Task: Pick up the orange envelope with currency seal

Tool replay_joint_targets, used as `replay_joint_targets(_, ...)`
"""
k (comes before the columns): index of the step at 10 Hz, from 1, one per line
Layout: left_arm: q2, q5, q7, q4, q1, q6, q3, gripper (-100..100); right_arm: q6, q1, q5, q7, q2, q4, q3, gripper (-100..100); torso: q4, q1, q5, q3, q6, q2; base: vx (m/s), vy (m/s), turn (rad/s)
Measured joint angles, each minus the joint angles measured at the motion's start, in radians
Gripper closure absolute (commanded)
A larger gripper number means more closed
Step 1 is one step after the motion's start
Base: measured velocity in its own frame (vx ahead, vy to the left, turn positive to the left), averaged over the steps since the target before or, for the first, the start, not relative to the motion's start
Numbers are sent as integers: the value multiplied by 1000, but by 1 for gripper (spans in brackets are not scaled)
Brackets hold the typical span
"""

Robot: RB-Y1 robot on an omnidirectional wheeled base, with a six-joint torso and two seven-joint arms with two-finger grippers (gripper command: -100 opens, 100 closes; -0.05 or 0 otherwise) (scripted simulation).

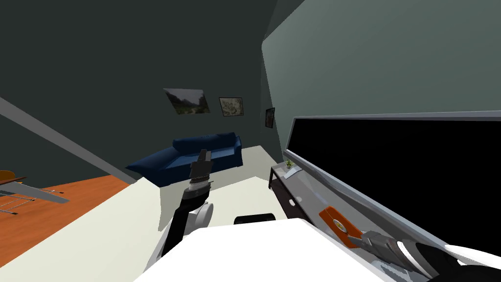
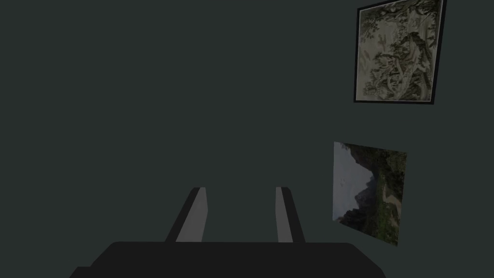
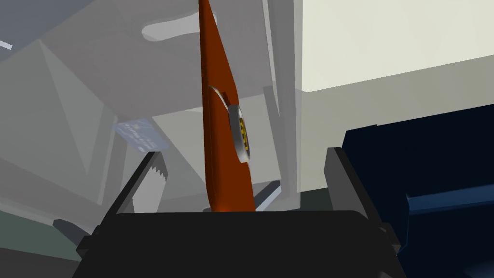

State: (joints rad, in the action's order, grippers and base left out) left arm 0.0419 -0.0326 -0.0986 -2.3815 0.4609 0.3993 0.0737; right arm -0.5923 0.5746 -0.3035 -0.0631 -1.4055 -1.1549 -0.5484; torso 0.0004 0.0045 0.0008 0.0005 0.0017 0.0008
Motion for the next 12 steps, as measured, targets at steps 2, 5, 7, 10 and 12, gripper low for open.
replay_joint_targets(2,0,0,0,0,0,0,0,0,-19,-20,-24,6,-28,23,-6,-100,0,-1,0,0,-1,0,-13,42,169)
replay_joint_targets(5,0,0,0,0,0,0,0,0,-53,-57,-58,12,-47,65,-15,0,0,-2,0,0,0,0,-4,26,61)
replay_joint_targets(7,0,0,0,0,0,0,0,0,-47,-50,-57,6,-34,66,-13,-100,0,-4,-1,0,0,0,19,-15,71)
replay_joint_targets(10,0,0,0,0,0,0,0,0,-22,-54,-67,-2,4,72,-20,100,0,-5,-1,-1,0,-1,15,-12,28)
replay_joint_targets(12,0,0,0,0,0,0,0,0,-21,-54,-67,-2,3,72,-20,100,0,-4,-2,0,0,0,0,0,0)
